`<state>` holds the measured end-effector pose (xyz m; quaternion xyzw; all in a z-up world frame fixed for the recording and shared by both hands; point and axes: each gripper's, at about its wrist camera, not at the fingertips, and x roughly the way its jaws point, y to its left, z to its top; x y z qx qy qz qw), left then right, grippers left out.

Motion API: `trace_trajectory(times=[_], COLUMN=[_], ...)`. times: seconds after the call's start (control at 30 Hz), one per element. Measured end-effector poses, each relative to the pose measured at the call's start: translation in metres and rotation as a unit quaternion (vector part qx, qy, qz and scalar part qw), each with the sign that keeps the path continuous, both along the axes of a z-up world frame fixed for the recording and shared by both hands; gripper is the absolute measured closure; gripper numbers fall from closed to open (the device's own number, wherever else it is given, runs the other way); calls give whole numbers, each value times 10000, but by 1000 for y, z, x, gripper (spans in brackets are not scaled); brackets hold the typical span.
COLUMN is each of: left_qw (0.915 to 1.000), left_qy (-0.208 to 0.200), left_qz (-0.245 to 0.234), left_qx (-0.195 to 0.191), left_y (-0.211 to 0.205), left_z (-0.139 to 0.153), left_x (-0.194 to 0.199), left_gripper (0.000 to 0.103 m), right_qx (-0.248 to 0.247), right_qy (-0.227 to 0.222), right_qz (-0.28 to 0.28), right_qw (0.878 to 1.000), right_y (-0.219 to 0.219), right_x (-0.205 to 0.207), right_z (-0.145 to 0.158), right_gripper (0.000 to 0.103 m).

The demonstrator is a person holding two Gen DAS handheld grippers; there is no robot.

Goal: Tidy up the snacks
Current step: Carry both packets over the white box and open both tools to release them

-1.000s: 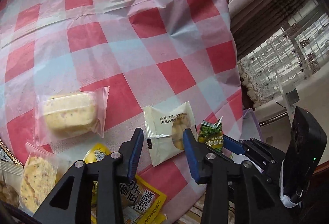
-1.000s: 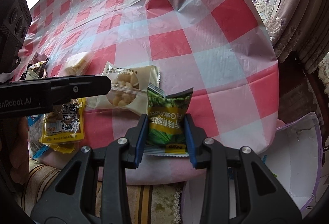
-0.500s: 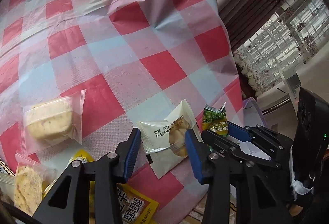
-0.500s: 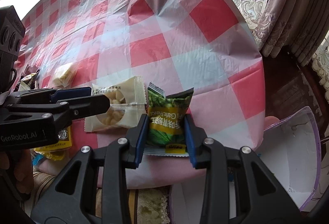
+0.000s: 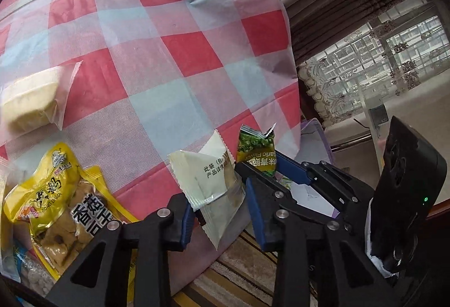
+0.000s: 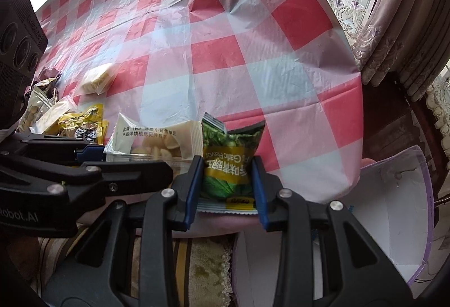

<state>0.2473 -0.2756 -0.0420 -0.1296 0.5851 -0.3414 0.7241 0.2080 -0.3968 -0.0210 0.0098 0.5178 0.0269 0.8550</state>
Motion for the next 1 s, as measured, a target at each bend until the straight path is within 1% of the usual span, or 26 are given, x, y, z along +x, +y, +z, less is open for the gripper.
trace_trajectory(times=[0.03,0.17,0.23,0.3,0.43,0.5,0.67,0.77,0.9,0.97,1.0], left_qw=[9999,9999,9996,9994,9988,9982,9966,9940,9880,9843,9831], left_qy=[1,-20,-157,-289,-471,-552,-535,-463,-359,-361,-380], left_qz=[28,105,195,183,-55,-198,-614,-945,-1286,-1447,-1480], left_qx=[-155,-129,-103,-49,87,95,114,297,783,948,1007], left_y=[0,5,8,6,-9,-19,-51,-77,-105,-115,-118], left_z=[2,4,10,18,29,35,41,38,29,27,25], left_x=[0,-2,-4,-9,-22,-27,-43,-58,-70,-77,-79], left_gripper=[81,82,83,84,84,84,84,84,83,83,81], right_qx=[46,153,191,165,62,-22,-190,-220,-195,-170,-149], right_qy=[-2,-4,-59,-112,-30,48,236,294,343,361,358], right_qz=[-18,-165,-237,-341,-611,-802,-1279,-1464,-1562,-1568,-1568], right_qw=[10000,9997,9995,9992,9981,9968,9913,9885,9869,9868,9869], right_y=[-2,-10,-16,-26,-55,-74,-117,-133,-143,-145,-146], right_x=[0,-4,-9,-19,-44,-57,-85,-96,-102,-103,-105], right_z=[0,2,7,13,15,14,9,6,1,-1,-1], right_gripper=[65,65,65,65,65,65,65,65,65,65,65])
